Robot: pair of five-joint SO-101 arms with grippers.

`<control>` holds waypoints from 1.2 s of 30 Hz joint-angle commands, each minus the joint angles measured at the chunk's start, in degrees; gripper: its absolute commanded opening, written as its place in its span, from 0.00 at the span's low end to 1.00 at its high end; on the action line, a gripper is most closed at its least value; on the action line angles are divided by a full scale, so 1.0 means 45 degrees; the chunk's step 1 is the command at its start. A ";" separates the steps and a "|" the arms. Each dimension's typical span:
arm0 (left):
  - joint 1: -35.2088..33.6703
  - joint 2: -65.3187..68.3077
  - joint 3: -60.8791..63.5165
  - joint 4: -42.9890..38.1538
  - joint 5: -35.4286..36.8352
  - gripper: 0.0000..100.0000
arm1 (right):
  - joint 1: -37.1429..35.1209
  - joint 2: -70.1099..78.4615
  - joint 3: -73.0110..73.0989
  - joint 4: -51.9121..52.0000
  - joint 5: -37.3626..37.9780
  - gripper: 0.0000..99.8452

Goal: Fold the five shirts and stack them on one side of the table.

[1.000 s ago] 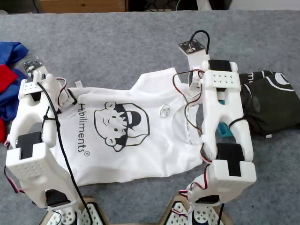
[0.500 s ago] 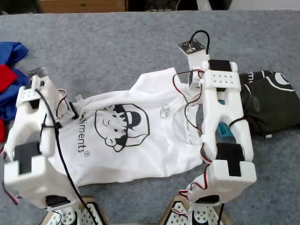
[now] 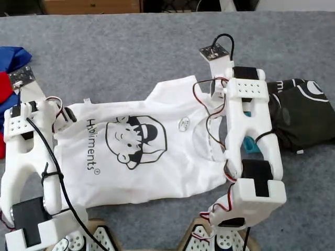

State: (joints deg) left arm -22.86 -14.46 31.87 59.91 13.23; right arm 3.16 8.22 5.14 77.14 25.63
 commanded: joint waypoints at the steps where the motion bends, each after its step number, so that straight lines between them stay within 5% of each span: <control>1: -0.0068 -0.0352 -0.1436 -0.0352 0.0918 0.24 | 0.0176 -0.0518 -0.0694 -0.0176 0.0098 0.02; 11: -0.0010 0.2813 -0.2139 -0.3731 0.2813 0.26 | 0.0176 -0.0518 -0.0694 -0.0176 0.0098 0.02; 23: 0.0869 0.6017 -0.4366 -0.1153 0.2969 0.26 | 0.0195 -0.0518 -0.0635 -0.0449 0.0098 0.02; 36: 0.0811 0.6115 -0.4308 -0.2227 0.2305 0.10 | 0.0195 -0.0518 -0.0635 -0.0430 0.0098 0.02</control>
State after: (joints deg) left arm -19.52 13.49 14.90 52.62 24.48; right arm 3.25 8.22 5.14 76.00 25.63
